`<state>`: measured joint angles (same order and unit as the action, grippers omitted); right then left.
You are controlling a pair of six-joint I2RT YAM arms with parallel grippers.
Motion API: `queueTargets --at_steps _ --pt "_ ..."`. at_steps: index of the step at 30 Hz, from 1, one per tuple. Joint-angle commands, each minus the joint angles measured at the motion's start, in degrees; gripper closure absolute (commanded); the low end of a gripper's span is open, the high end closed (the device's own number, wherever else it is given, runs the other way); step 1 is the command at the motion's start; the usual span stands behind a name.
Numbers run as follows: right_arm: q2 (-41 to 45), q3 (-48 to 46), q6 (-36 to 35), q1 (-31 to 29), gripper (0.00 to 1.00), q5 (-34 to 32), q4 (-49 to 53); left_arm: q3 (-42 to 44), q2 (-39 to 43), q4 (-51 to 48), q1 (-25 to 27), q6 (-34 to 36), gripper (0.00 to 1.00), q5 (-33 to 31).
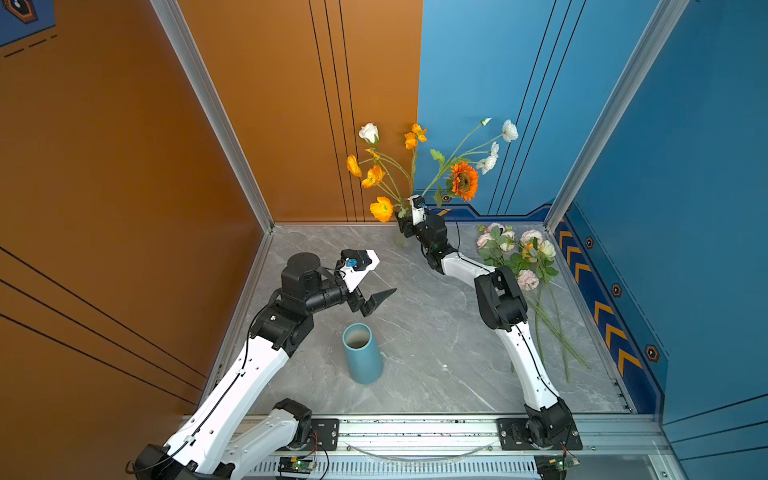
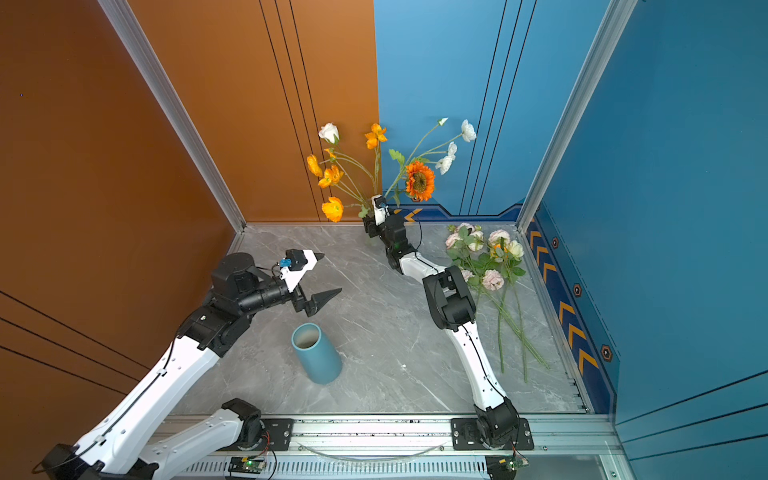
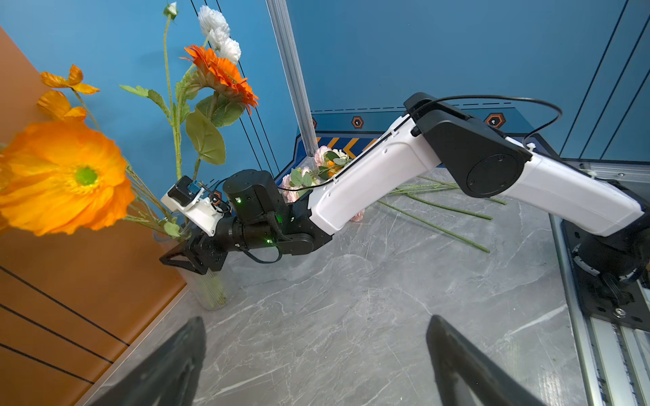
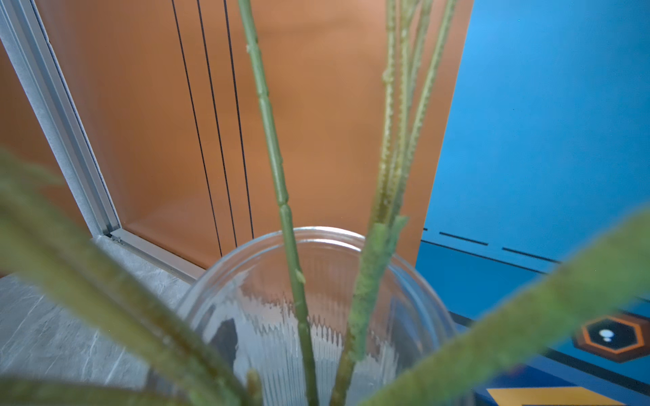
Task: Arrange the flowers into the vase
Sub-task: 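Push the glass vase farther from the robot with the right gripper, then withdraw the right gripper from the vase while the left moves over the teal cup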
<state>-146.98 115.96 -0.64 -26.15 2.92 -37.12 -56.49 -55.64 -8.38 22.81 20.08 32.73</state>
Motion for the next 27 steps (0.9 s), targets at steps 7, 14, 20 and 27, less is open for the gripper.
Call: queueTargets --at_steps 7,14,20,27 --pt "2.03 2.82 -1.60 -0.65 0.65 -0.59 -5.07 0.83 -0.09 -0.06 -0.75 0.13 0.02 1.06" --pt "2.57 -0.28 -1.46 -0.87 0.33 -2.49 -6.76 0.77 -0.20 -0.14 -1.05 0.12 0.02 1.11" --pt "3.23 -2.52 -1.95 -1.08 0.03 -3.53 -7.92 0.76 -0.17 -0.30 -1.18 0.30 0.02 0.96" --pt "5.76 -7.51 -1.91 -1.26 0.00 -3.73 -8.36 0.72 0.16 -0.32 -1.38 0.32 0.02 1.02"
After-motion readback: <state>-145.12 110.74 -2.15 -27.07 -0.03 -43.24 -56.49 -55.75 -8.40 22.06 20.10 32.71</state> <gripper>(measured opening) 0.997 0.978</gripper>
